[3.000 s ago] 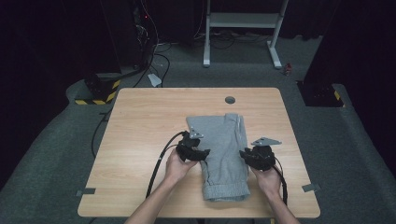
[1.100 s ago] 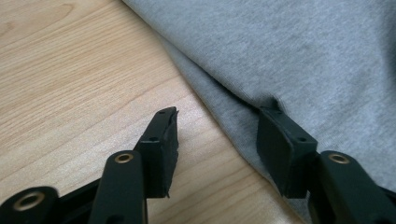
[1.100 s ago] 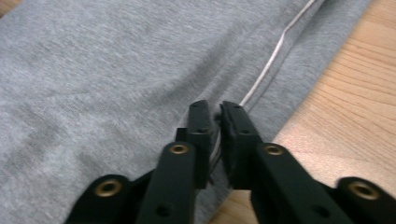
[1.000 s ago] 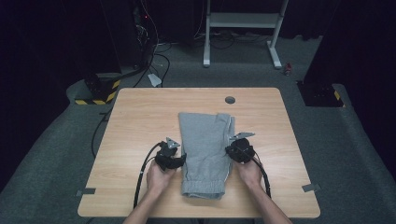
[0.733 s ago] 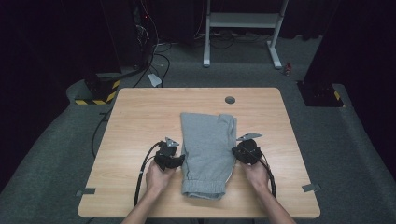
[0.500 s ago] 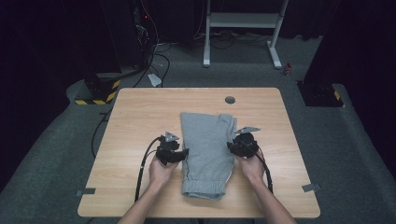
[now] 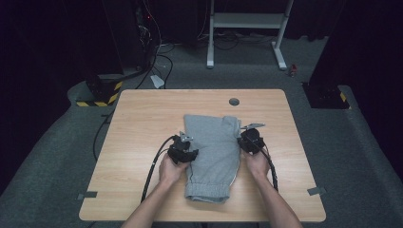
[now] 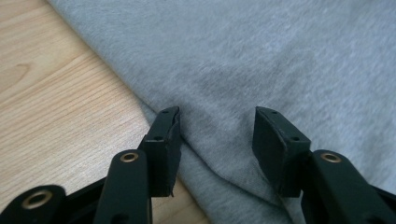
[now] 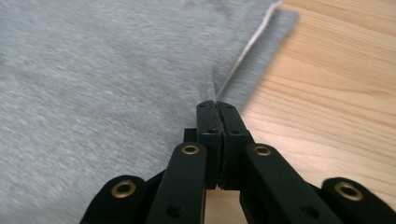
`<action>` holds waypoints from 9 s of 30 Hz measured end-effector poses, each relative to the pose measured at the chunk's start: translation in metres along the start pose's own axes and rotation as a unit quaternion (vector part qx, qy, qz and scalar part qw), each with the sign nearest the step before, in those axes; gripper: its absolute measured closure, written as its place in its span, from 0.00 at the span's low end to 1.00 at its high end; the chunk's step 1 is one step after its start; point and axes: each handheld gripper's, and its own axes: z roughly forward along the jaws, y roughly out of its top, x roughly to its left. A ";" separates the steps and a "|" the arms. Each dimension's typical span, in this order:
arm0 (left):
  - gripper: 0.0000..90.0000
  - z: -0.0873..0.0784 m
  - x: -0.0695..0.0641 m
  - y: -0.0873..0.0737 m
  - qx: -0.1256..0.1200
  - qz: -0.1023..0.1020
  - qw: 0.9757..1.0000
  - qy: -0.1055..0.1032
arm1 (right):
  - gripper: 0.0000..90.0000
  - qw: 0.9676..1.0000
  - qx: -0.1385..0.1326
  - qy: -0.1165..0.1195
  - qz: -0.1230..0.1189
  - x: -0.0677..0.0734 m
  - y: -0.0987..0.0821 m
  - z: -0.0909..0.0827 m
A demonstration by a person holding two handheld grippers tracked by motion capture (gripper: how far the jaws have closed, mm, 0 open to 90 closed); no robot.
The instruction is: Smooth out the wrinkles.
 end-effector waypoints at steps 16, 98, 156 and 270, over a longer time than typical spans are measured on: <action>0.60 -0.014 -0.012 -0.011 0.014 0.000 1.000 -0.001 | 0.97 1.000 0.015 -0.009 -0.001 0.001 0.018 0.021; 0.50 -0.026 -0.002 -0.009 -0.001 -0.040 0.996 -0.077 | 0.61 0.995 -0.053 0.082 -0.007 0.021 -0.044 -0.044; 0.42 0.045 0.047 0.062 0.066 -0.081 0.993 0.045 | 0.56 0.995 -0.001 -0.006 0.104 -0.019 0.030 0.041; 0.94 -0.063 0.063 0.096 -0.088 -0.050 0.991 -0.092 | 0.93 0.990 -0.111 0.088 -0.014 -0.007 0.067 -0.083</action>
